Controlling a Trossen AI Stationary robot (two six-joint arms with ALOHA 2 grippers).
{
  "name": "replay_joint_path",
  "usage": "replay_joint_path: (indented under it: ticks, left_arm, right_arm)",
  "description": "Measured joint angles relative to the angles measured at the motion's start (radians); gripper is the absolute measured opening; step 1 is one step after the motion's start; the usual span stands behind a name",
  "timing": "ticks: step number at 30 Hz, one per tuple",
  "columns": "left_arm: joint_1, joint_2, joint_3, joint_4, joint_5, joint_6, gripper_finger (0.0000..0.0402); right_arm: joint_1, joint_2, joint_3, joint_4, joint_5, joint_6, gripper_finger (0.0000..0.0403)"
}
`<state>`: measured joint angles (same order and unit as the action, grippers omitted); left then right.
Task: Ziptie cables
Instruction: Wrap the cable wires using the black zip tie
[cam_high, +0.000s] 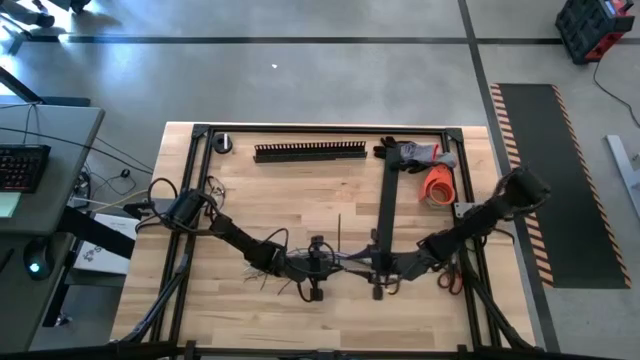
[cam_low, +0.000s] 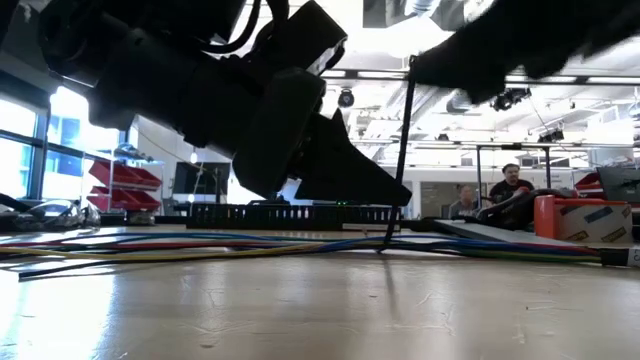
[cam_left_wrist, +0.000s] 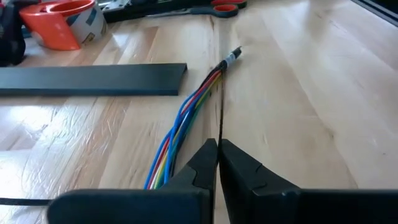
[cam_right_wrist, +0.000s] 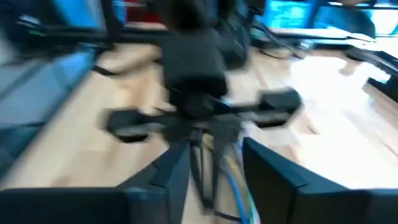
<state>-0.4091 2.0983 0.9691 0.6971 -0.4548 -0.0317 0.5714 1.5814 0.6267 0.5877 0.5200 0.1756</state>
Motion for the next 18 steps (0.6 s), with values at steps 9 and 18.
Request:
replay_joint_path:
  ticks: [9, 18]
  left_arm:
    - [0.000, 0.000, 0.000, 0.003, -0.004, -0.001, 0.0000]
    - [0.000, 0.000, 0.000, 0.003, -0.004, -0.017, 0.0000]
  right_arm:
    - [0.064, -0.090, 0.001, 0.046, -0.043, -0.057, 0.0156]
    - [0.064, 0.062, 0.075, 0.079, -0.004, -0.136, 0.0008]
